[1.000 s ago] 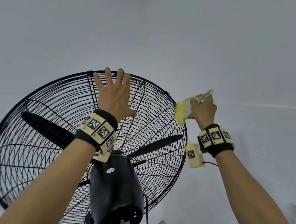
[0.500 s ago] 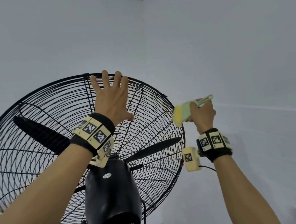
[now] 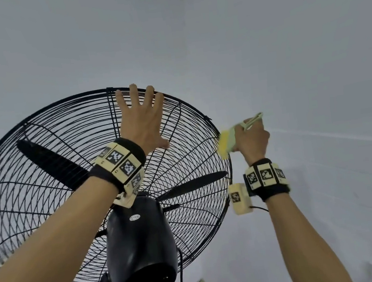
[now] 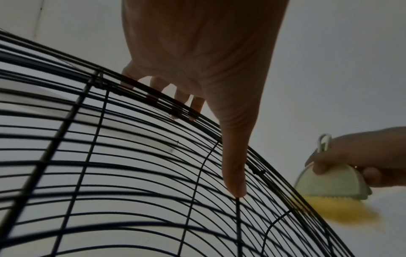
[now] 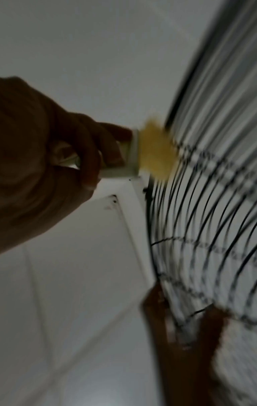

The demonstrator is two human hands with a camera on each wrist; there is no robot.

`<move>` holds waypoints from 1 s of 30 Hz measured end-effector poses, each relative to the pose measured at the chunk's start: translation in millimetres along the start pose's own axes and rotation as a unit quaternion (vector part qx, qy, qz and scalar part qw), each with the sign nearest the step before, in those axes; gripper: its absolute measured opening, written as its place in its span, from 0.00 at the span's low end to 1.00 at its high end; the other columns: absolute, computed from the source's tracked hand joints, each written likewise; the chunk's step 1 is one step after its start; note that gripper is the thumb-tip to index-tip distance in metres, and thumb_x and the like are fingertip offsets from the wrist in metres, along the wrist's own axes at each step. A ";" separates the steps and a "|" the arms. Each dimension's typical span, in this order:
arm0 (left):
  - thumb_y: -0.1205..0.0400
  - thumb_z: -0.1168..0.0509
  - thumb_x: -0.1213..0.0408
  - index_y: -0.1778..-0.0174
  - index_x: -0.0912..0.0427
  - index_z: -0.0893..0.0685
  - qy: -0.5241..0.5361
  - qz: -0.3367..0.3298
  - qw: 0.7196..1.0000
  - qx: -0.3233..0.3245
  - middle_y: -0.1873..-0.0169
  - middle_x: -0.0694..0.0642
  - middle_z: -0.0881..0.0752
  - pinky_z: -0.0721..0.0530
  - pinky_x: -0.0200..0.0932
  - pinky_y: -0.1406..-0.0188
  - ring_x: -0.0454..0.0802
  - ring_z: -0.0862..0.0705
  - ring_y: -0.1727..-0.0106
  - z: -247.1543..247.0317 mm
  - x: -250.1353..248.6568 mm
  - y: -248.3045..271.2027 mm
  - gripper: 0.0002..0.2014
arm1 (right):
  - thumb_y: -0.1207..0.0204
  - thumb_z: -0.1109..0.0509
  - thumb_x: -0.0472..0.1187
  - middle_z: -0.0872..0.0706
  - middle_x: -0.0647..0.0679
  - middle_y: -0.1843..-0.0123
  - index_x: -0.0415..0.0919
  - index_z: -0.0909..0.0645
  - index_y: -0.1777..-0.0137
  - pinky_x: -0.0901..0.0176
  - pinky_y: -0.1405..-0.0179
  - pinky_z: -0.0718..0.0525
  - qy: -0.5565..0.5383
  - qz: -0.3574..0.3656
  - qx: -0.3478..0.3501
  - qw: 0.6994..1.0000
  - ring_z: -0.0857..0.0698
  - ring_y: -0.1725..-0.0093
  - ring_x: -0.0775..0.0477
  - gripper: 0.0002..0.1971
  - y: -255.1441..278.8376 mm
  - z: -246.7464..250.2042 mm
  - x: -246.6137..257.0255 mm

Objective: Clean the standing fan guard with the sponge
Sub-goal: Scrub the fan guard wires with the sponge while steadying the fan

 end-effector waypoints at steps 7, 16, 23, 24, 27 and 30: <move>0.37 0.23 0.24 0.14 0.57 0.44 0.019 -0.010 1.000 -0.010 0.10 0.59 0.44 0.49 0.81 0.16 0.73 0.49 0.10 0.3 -3.8 0.3 0.65 | 0.14 0.32 0.36 0.17 0.55 0.46 0.42 0.22 0.33 0.50 0.60 0.06 -0.178 0.058 0.055 0.981 0.10 0.57 0.59 0.12 6.8 -36.0 74.0; 0.35 0.23 0.25 0.10 0.47 0.45 0.030 -0.014 0.999 -0.019 0.09 0.58 0.47 0.52 0.81 0.15 0.73 0.52 0.09 -0.8 4.4 4.4 0.63 | 0.26 0.26 0.37 0.11 0.45 0.50 0.40 0.13 0.57 0.63 0.78 0.23 -0.125 0.022 0.150 0.980 0.16 0.61 0.50 0.02 -8.6 -46.7 91.3; 0.35 0.23 0.25 0.10 0.46 0.45 0.031 -0.017 0.999 -0.020 0.08 0.58 0.48 0.53 0.81 0.15 0.73 0.53 0.09 1.9 -2.0 4.1 0.62 | 0.23 0.29 0.40 0.11 0.47 0.46 0.43 0.14 0.40 0.51 0.60 0.06 -0.103 0.077 0.092 0.987 0.08 0.53 0.49 0.12 3.2 -50.0 101.7; 0.35 0.23 0.25 0.10 0.46 0.45 0.030 -0.014 0.999 -0.021 0.08 0.58 0.48 0.53 0.81 0.15 0.73 0.53 0.09 0.9 -0.8 4.0 0.62 | 0.24 0.28 0.40 0.11 0.48 0.49 0.42 0.12 0.45 0.55 0.66 0.09 -0.097 0.070 0.102 0.988 0.09 0.59 0.53 0.09 4.9 -48.0 101.0; 0.35 0.23 0.25 0.10 0.45 0.44 0.034 -0.012 0.999 -0.027 0.09 0.59 0.47 0.52 0.81 0.15 0.73 0.53 0.09 -1.1 2.8 4.5 0.62 | 0.25 0.26 0.36 0.13 0.46 0.56 0.37 0.11 0.53 0.66 0.81 0.24 -0.096 0.043 0.125 0.987 0.19 0.76 0.58 0.04 -1.9 -39.9 102.0; 0.36 0.24 0.24 0.11 0.44 0.44 0.030 -0.020 0.999 -0.033 0.09 0.59 0.47 0.52 0.80 0.15 0.73 0.52 0.10 0.5 -1.4 5.0 0.62 | 0.19 0.27 0.38 0.13 0.47 0.50 0.40 0.13 0.44 0.67 0.76 0.18 -0.143 0.061 0.078 0.985 0.13 0.65 0.56 0.06 -3.2 -31.6 107.5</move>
Point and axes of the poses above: each hand's wrist, its own y-axis away from the middle knuckle, its own z-axis out of the back of the hand, x = y × z, the point moved 6 cm from there along -y, towards the middle knuckle
